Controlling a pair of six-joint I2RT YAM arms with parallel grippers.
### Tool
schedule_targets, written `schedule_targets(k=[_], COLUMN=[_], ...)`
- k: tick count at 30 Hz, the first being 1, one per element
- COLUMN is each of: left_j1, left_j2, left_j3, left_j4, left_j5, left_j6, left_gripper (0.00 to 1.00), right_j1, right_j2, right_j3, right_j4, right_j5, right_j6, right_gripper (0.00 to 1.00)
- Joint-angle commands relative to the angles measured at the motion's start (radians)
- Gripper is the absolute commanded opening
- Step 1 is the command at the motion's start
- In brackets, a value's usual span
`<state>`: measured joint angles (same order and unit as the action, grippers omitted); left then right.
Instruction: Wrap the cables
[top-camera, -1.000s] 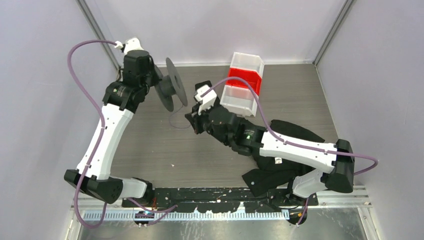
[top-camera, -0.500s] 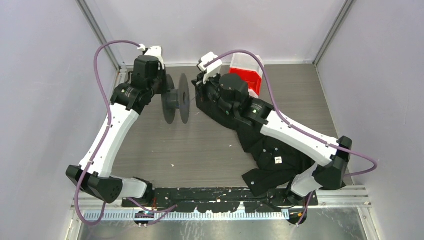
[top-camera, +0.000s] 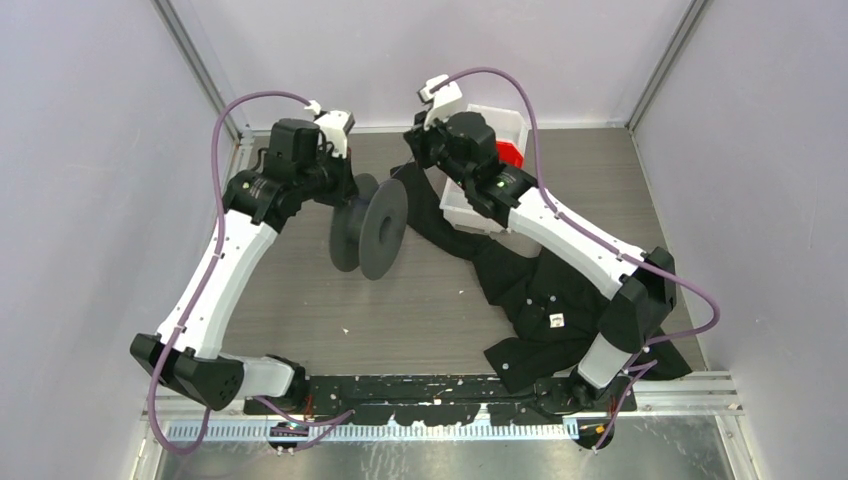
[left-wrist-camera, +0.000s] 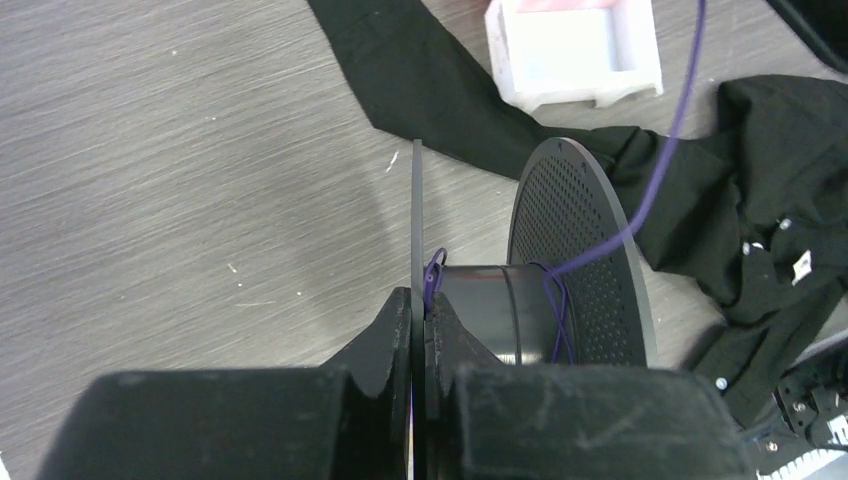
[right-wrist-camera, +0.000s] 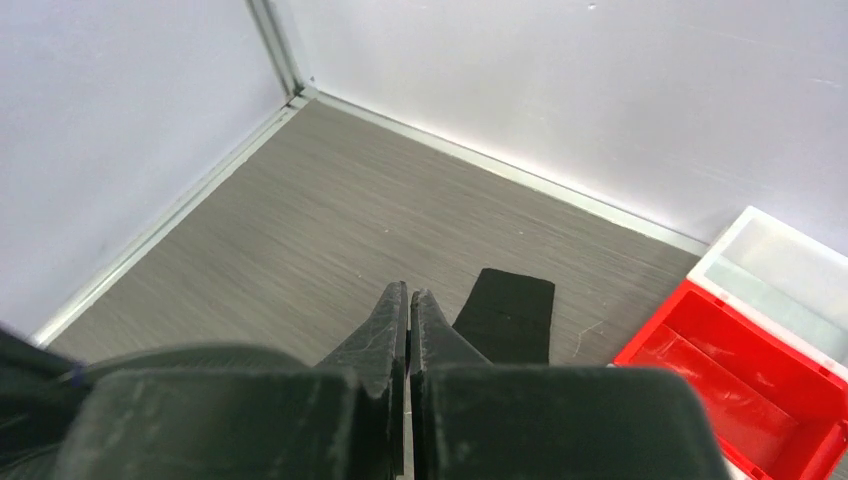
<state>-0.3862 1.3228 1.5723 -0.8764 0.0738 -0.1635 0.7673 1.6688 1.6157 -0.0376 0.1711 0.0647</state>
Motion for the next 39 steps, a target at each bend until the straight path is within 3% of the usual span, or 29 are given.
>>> schedule_targets(k=[1, 6, 11, 18, 24, 31, 39], left_j1=[-0.002, -0.002, 0.016, 0.171, 0.276, 0.305, 0.306], left_j2=[-0.071, -0.075, -0.065, -0.032, -0.016, -0.018, -0.069], left_j3=[0.052, 0.100, 0.136, 0.104, -0.038, -0.246, -0.420], left_j4=[0.044, 0.080, 0.124, 0.222, 0.381, 0.560, 0.618], left_j5=[0.092, 0.150, 0.205, 0.366, 0.471, 0.415, 0.277], left_j6=[0.020, -0.007, -0.088, -0.356, -0.641, -1.014, -1.270], left_gripper=[0.01, 0.01, 0.01, 0.01, 0.01, 0.01, 0.00], right_j1=[-0.029, -0.035, -0.036, -0.046, -0.046, -0.014, 0.020], right_j2=[-0.023, -0.064, -0.139, -0.234, -0.249, -0.244, -0.233], right_j3=[-0.033, -0.150, -0.334, -0.544, -0.617, -0.626, -0.644], right_j4=[0.090, 0.122, 0.270, 0.544, 0.660, 0.702, 0.730], right_j5=[-0.034, -0.086, -0.157, -0.196, -0.178, -0.119, -0.080], right_j6=[0.047, 0.086, 0.146, 0.285, 0.344, 0.309, 0.288], right_gripper=[0.00, 0.00, 0.00, 0.00, 0.01, 0.01, 0.00])
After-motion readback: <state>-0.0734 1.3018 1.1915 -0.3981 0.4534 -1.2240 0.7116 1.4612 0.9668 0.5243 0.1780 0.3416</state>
